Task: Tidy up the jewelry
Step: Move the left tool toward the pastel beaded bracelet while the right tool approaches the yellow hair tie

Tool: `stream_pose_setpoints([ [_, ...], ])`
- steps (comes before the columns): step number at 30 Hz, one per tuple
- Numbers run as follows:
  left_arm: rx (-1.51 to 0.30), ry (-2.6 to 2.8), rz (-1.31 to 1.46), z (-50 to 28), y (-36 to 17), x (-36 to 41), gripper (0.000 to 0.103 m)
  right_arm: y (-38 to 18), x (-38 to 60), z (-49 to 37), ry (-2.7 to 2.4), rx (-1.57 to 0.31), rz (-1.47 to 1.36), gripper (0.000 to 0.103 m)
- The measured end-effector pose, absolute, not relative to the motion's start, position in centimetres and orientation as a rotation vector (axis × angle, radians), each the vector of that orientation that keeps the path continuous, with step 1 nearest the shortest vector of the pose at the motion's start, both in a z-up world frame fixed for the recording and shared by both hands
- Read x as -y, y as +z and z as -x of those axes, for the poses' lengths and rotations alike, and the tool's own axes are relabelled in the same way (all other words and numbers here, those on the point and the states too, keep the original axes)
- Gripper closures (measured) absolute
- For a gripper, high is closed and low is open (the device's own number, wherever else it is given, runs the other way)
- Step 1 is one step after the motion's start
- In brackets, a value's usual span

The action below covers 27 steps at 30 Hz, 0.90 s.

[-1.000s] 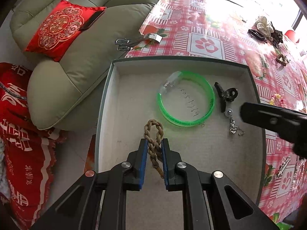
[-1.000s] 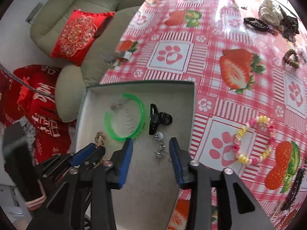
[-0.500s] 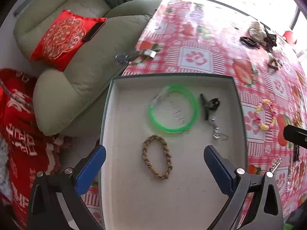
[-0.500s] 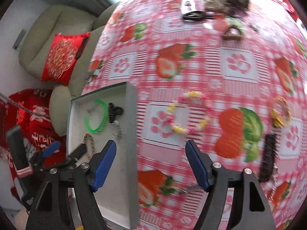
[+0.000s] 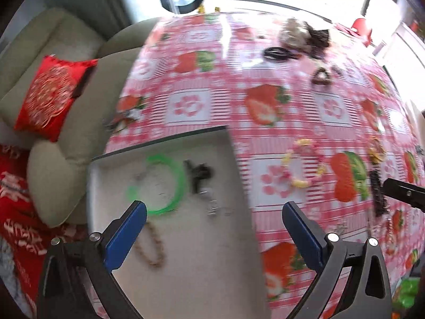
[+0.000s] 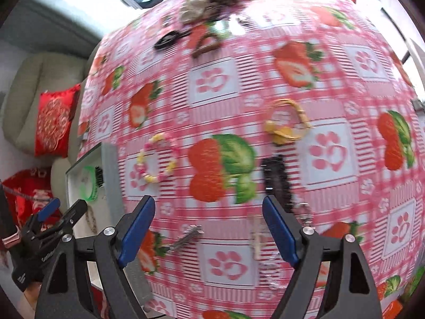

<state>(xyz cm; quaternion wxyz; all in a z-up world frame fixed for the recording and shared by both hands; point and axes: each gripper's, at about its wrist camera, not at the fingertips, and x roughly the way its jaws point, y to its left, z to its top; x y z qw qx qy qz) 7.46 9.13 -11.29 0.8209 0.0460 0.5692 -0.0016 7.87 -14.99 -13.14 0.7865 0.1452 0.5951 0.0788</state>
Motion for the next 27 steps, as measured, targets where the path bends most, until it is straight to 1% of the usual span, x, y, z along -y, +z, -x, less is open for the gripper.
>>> stream_pose_setpoints([
  [3, -1.211, -0.048, -0.113, -7.9, -11.3, -6.9, 0.000, -13.2, 16.9, -7.7, 0.137, -1.267, -0.341, 0.016],
  [11, -1.224, -0.117, -0.165, -9.1, -12.1, -2.5, 0.000, -12.9, 20.3, -7.7, 0.095, -1.201, -0.319, 0.016],
  [17, -1.245, -0.126, -0.178, -10.2, -13.3, -0.4, 0.000, -13.3, 21.5, -9.1, 0.083, -1.253, -0.234, 0.016],
  [27, -1.265, -0.078, -0.207, -12.1, -15.7, 1.3, 0.000, -14.6, 21.7, -11.3, 0.109, -1.278, -0.160, 0.016],
])
